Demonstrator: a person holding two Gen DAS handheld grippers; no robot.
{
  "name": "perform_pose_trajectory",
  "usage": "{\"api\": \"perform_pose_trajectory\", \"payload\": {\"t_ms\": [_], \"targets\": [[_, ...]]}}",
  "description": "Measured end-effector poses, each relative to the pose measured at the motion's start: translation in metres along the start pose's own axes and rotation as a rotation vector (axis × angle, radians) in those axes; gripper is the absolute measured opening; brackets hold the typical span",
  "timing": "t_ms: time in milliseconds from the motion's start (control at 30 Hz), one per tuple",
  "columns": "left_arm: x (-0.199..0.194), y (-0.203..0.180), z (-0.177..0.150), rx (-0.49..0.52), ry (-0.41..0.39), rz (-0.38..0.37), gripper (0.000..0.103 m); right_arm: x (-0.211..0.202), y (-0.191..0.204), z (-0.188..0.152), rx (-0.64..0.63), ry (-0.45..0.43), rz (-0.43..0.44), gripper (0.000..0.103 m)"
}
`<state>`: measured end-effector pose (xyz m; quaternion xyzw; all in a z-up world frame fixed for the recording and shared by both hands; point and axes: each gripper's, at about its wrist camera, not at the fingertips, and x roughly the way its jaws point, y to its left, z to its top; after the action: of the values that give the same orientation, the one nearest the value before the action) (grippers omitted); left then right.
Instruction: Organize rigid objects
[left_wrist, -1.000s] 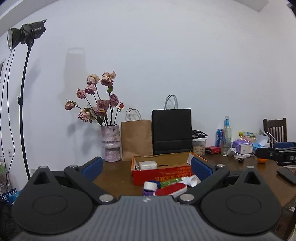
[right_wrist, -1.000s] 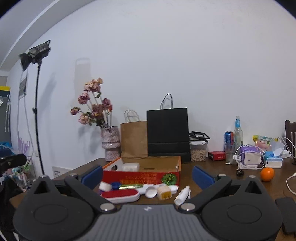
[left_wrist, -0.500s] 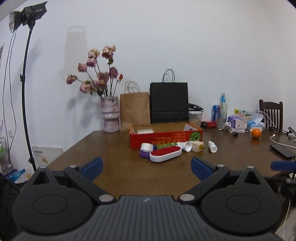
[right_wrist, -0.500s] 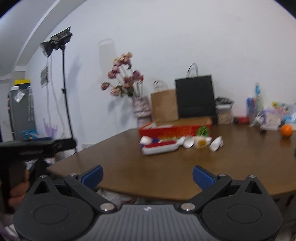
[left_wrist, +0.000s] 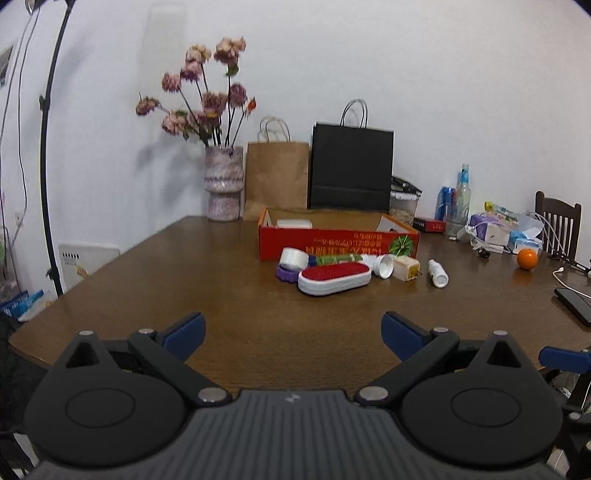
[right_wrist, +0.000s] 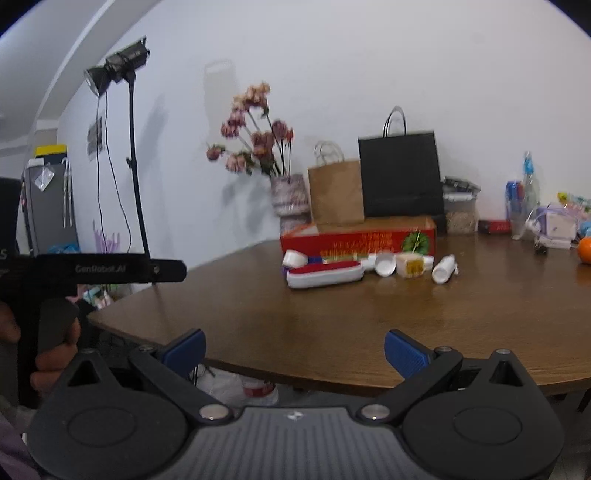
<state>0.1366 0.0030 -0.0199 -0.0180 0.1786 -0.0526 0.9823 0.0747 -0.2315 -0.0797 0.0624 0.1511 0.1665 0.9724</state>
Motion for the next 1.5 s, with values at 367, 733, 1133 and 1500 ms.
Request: {"api": "perform_pose_trajectory", "payload": {"t_ms": [367, 733, 1133, 1500], "targets": [[0.079, -0.026, 0.017, 0.036, 0.055, -0.037, 0.103, 0.067, -0.068, 0.040, 0.056, 0.049, -0.127, 0.081], [0.203, -0.096, 0.068, 0.222, 0.046, -0.171, 0.075, 0.163, -0.152, 0.115, 0.035, 0.063, -0.207, 0.050], [0.326, -0.141, 0.067, 0.372, 0.187, -0.170, 0.036, 0.324, -0.219, 0.157, -0.094, 0.313, -0.176, 0.034], [0.334, -0.148, 0.053, 0.422, 0.175, -0.172, 0.010, 0.344, -0.227, 0.140, -0.084, 0.335, -0.187, 0.010]]}}
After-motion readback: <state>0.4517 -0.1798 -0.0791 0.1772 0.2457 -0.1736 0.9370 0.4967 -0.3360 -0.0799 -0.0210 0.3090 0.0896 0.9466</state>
